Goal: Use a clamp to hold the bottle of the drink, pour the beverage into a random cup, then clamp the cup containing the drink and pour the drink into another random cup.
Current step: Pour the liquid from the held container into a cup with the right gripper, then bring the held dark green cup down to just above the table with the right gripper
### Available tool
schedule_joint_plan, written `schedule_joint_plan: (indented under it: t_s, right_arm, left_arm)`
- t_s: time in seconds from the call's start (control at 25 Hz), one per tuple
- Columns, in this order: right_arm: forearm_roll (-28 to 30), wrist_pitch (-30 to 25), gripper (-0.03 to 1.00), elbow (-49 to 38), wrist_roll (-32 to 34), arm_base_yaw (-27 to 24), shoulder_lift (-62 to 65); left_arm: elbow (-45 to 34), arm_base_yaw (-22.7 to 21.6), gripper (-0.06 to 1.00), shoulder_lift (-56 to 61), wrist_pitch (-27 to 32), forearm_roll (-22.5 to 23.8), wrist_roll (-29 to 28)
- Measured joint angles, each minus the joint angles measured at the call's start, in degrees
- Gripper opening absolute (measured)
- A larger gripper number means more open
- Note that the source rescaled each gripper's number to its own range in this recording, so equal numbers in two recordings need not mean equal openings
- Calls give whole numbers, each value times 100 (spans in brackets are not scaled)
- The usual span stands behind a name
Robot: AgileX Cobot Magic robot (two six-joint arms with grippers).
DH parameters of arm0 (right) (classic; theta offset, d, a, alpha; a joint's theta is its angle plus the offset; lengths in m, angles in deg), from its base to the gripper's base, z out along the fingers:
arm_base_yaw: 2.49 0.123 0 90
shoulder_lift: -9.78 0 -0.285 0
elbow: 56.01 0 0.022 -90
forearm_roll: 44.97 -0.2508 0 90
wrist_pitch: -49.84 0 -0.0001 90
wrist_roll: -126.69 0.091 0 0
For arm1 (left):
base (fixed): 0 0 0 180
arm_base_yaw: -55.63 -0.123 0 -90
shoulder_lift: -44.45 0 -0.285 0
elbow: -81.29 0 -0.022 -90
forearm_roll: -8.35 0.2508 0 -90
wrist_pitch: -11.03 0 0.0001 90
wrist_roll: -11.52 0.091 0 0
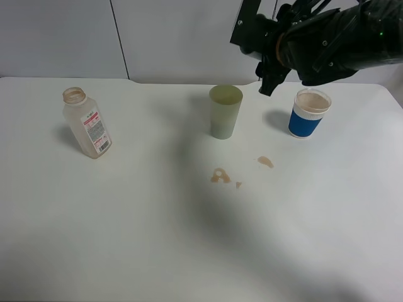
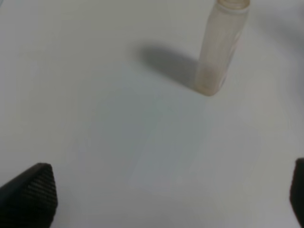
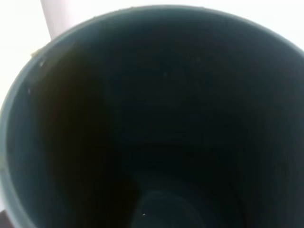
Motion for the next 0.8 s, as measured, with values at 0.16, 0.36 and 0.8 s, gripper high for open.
schedule_joint_plan:
  t_s: [0.16,0.36,0.8]
  right_arm:
    - [1,87,0,0,1608,0,0]
    - [6,533,0,0,3178,0,0]
    - [-501,3035,0,11,3328,133,175]
  left_arm:
    - [0,0,100,0,0,0,0]
    - [0,0,100,0,0,0,0]
    - [0,0,100,0,0,0,0]
